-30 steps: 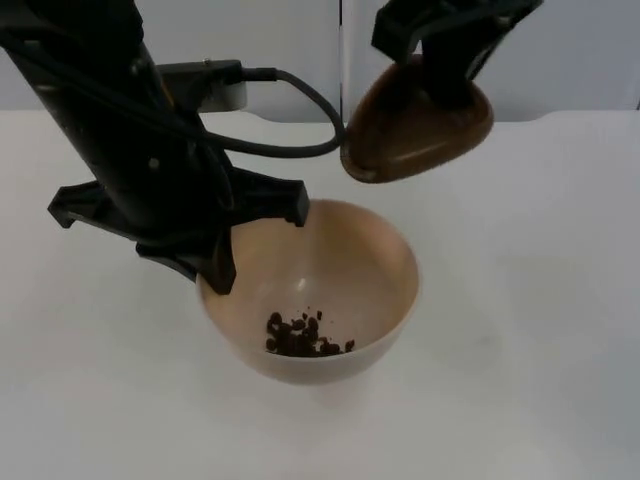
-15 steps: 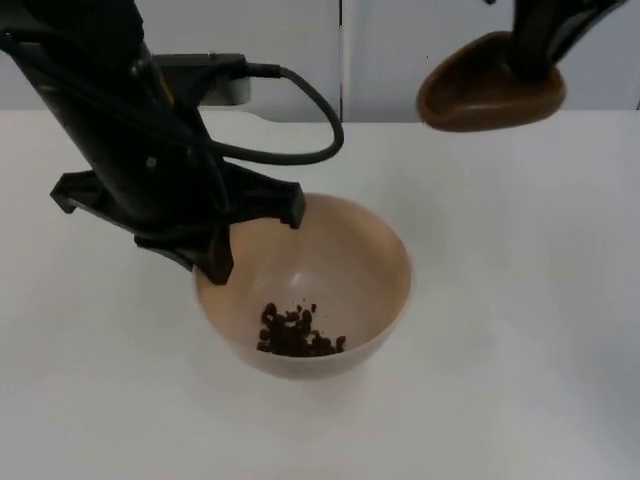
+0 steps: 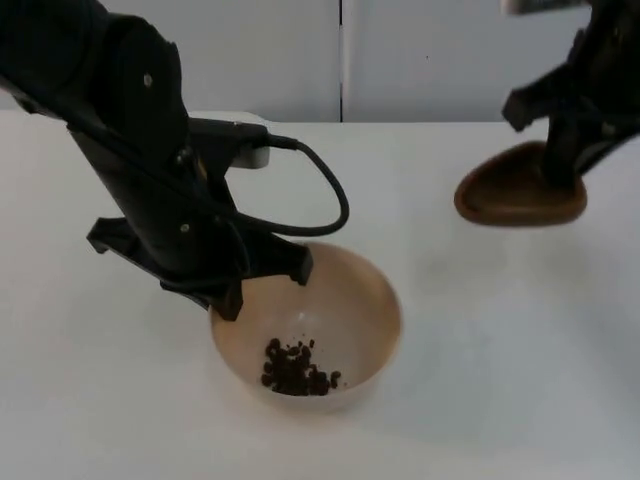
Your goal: Pick up the bowl with the left hand and pour the coffee beans from the cup into the bowl with the right hand.
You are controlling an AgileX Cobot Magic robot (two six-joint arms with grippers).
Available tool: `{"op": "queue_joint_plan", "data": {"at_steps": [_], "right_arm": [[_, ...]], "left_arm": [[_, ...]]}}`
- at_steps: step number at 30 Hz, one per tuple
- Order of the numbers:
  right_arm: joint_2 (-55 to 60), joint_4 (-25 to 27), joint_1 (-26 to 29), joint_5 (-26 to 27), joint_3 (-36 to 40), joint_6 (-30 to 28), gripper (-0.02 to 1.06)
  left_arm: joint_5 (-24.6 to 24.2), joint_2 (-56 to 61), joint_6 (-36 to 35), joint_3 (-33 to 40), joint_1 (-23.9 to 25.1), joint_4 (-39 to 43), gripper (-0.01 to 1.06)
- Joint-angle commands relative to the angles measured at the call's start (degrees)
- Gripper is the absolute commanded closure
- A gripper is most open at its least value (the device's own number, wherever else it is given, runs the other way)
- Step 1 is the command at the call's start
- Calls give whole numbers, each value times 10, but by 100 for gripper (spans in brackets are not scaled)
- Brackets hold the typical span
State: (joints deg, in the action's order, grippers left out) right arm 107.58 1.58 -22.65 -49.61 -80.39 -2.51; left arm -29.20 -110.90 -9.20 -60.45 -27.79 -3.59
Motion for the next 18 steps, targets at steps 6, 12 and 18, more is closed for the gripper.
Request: {"op": "queue_joint_plan", "data": {"at_steps": [6, 12, 18], "right_arm": [[14, 1, 12, 67, 71, 17, 105], [41, 1, 16, 88, 97, 18, 105], [45, 0, 16, 144, 127, 20, 105]], "left_arm": [[28, -13, -5, 2, -1, 2, 105], [29, -13, -5, 2, -1, 5, 105], [28, -13, -5, 2, -1, 12, 105]]}}
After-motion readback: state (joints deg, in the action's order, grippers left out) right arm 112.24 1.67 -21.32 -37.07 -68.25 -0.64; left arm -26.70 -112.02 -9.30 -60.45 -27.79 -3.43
